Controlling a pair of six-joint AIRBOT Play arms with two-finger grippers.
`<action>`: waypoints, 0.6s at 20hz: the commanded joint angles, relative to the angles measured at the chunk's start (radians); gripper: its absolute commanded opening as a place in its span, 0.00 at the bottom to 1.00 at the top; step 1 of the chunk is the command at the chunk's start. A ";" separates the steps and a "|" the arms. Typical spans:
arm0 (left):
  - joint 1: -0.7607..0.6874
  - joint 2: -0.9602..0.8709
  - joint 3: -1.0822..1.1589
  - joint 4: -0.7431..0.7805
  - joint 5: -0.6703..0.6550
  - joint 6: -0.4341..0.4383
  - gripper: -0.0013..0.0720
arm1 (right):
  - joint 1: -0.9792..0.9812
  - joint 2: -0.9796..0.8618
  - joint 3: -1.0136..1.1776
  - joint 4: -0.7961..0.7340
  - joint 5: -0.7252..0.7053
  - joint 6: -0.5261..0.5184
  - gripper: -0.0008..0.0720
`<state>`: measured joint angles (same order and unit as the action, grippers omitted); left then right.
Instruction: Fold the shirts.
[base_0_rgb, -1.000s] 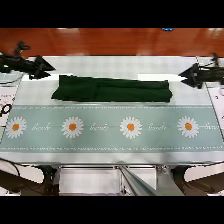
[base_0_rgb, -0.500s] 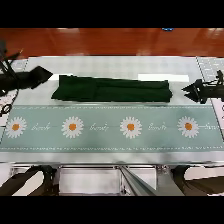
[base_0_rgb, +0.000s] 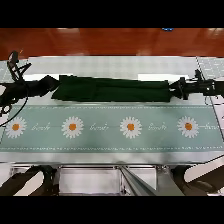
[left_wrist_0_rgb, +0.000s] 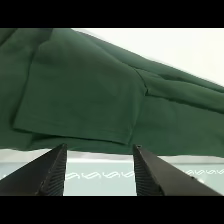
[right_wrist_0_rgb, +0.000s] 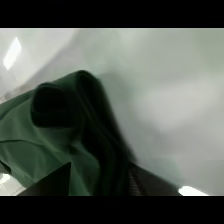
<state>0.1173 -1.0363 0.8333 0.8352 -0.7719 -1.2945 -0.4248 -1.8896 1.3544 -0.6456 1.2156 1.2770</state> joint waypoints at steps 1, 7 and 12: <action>-0.002 -0.004 -0.003 -0.010 0.002 0.000 0.70 | 0.066 -0.033 0.037 -0.014 -0.006 0.010 0.58; -0.005 -0.005 0.008 -0.090 0.003 -0.003 0.37 | 0.099 0.048 0.080 -0.063 0.092 -0.045 0.05; -0.220 -0.128 0.121 -0.158 0.057 0.081 0.04 | 0.110 0.358 0.077 -0.253 0.143 -0.032 0.05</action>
<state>0.0109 -1.0893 0.8879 0.7147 -0.7372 -1.2434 -0.3260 -1.6775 1.4273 -0.7948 1.3117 1.2449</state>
